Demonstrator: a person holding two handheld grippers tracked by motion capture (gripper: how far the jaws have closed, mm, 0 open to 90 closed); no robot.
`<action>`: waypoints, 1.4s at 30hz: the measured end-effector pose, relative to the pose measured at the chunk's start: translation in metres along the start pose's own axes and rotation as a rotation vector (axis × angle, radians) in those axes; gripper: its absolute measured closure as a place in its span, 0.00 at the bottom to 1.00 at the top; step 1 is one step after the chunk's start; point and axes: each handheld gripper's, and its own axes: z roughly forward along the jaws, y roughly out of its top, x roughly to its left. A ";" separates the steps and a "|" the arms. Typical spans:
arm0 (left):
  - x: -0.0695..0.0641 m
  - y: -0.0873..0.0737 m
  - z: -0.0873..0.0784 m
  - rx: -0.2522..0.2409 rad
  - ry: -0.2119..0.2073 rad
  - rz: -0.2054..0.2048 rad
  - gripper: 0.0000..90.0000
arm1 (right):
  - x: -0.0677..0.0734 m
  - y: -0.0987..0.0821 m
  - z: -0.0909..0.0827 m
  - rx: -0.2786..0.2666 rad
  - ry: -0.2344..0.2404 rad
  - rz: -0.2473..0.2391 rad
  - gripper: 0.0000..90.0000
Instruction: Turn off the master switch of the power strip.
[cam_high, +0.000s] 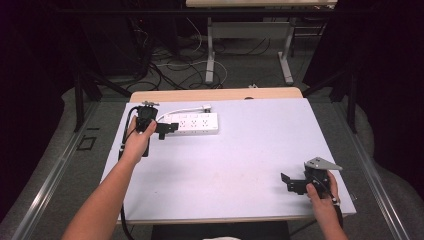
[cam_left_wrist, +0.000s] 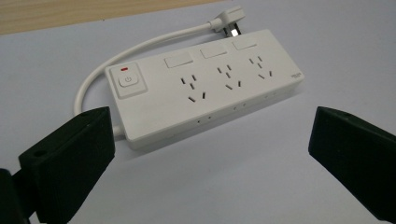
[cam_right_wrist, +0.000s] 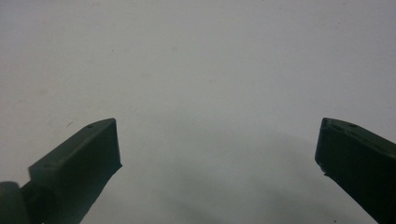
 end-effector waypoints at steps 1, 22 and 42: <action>-0.001 -0.001 -0.002 -0.008 -0.006 0.002 0.01 | 0.000 0.000 0.000 0.003 -0.001 0.000 0.00; -0.024 -0.042 -0.045 -0.058 -0.067 0.046 0.01 | 0.002 0.000 0.000 -0.002 -0.002 0.005 0.00; -0.034 -0.090 -0.073 -0.089 -0.105 0.037 0.01 | 0.003 0.000 -0.001 -0.004 -0.002 0.010 0.00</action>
